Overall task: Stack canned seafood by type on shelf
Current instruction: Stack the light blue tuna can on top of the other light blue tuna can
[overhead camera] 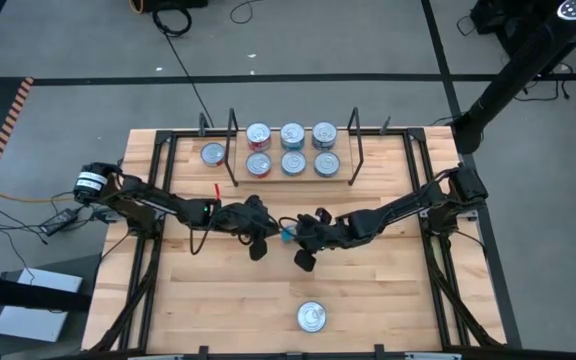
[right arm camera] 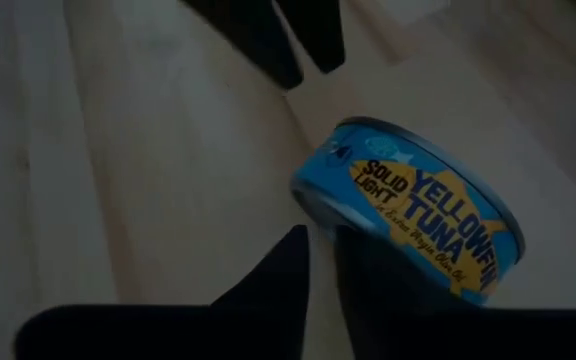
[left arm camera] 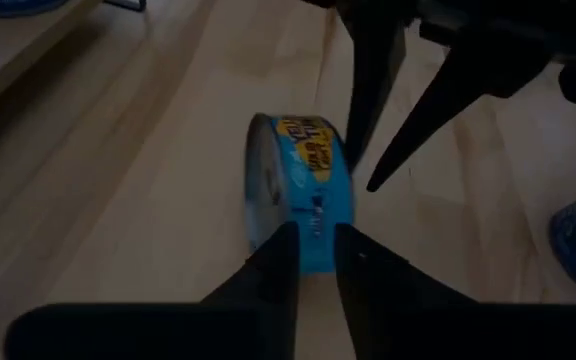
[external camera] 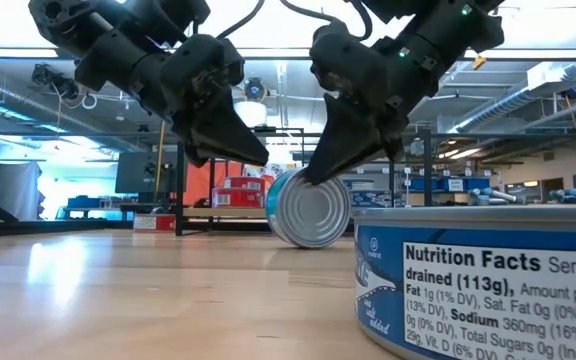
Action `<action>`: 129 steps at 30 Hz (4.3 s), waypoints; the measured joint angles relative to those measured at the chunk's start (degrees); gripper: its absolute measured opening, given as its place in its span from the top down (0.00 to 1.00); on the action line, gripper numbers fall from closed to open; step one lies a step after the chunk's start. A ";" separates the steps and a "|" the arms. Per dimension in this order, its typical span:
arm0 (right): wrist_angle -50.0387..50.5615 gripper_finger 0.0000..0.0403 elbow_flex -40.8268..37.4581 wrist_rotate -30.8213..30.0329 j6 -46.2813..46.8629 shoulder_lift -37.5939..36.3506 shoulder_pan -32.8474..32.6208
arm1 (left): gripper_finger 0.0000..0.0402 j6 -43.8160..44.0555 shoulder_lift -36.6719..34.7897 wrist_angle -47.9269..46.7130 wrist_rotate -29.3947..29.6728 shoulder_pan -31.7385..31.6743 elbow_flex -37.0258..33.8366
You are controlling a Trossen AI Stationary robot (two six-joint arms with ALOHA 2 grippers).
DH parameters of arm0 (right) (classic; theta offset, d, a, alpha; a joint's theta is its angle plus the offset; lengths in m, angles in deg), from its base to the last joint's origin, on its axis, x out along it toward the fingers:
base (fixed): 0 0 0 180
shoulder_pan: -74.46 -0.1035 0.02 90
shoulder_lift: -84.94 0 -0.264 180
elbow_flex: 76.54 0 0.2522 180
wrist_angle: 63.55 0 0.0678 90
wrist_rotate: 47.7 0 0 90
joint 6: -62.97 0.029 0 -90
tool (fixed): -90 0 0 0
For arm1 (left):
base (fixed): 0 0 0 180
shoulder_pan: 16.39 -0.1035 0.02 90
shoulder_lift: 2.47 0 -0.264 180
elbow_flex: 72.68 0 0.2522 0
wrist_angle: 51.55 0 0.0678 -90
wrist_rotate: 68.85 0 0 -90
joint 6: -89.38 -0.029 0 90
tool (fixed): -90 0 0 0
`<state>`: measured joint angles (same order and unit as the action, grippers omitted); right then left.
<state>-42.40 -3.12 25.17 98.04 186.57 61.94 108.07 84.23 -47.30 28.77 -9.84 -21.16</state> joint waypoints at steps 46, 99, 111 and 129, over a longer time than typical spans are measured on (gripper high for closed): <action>8.32 0.64 4.15 4.88 -15.54 0.42 6.51 | 0.70 0.07 0.00 -0.30 0.59 -0.07 -0.02; -3.90 0.98 -4.58 5.00 -9.54 -0.55 15.36 | 0.70 4.53 0.02 -0.30 2.45 -0.07 -0.07; -8.22 0.98 -8.79 4.83 -7.57 -0.55 15.74 | 0.70 4.25 0.02 -0.28 3.04 -0.07 -0.07; -9.13 0.98 -10.34 6.09 -5.07 -0.61 14.00 | 0.70 4.07 0.02 -0.28 4.33 -0.06 -0.07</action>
<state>-51.53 -13.45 31.27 92.97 185.95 75.95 112.14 84.25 -47.58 33.10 -9.91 -21.23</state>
